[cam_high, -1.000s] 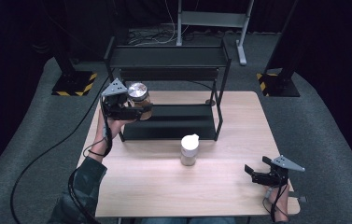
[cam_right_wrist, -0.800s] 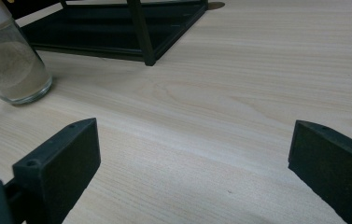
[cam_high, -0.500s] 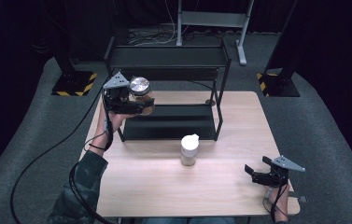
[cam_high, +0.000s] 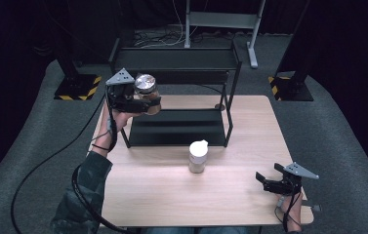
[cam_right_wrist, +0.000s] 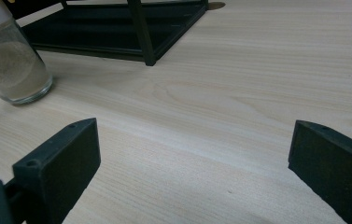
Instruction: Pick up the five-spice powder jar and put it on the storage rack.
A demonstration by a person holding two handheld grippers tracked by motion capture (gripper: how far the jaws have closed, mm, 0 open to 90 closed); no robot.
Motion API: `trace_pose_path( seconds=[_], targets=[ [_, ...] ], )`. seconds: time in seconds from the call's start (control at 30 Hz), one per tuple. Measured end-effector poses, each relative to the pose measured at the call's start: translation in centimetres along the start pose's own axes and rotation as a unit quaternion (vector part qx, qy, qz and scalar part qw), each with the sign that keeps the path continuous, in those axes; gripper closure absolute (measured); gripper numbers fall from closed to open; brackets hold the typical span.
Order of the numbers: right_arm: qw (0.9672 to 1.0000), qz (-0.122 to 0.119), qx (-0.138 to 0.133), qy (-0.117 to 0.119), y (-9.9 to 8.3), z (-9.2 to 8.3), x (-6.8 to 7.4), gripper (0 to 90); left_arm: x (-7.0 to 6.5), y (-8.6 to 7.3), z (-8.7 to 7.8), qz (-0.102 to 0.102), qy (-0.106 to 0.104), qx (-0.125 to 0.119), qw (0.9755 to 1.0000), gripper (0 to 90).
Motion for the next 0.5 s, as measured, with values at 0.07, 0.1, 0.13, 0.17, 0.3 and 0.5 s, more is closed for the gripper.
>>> trace_pose_path(
  seconds=[0.07,0.1,0.13,0.17,0.3,0.5],
  targets=[
    [1.0,0.0,0.0,-0.001,0.0,0.0,0.0,1.1,0.2,0.2,0.0,-0.001,-0.003,0.001,1.0,30.3],
    [1.0,0.0,0.0,-0.001,0.0,0.0,0.0,1.1,0.2,0.2,0.0,-0.001,-0.003,0.001,1.0,30.3],
    [1.0,0.0,0.001,0.0,0.0,0.0,0.0,1.1,0.3,0.4,0.0,0.0,-0.005,0.001,1.0,30.3],
    [1.0,0.0,0.001,0.0,0.0,0.0,0.0,1.1,0.4,0.4,0.0,0.0,-0.006,0.001,1.0,30.3],
    [1.0,0.0,0.0,-0.001,0.0,0.0,0.0,1.1,0.6,0.7,0.0,-0.002,-0.01,0.0,0.9999,30.3],
    [1.0,0.0,0.0,-0.001,0.0,0.0,0.0,1.1,0.8,1.2,0.0,-0.001,-0.015,-0.002,0.9999,30.3]
  ],
)
Point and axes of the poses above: each handheld gripper's, and its own axes: z roughly forward along the jaws, y roughly out of its top, x roughly to its left, the point moved 4 cm from there along z, roughly forward along the jaws, and after that the axes turned 10 degrees about -x, right-handed, at the moved point
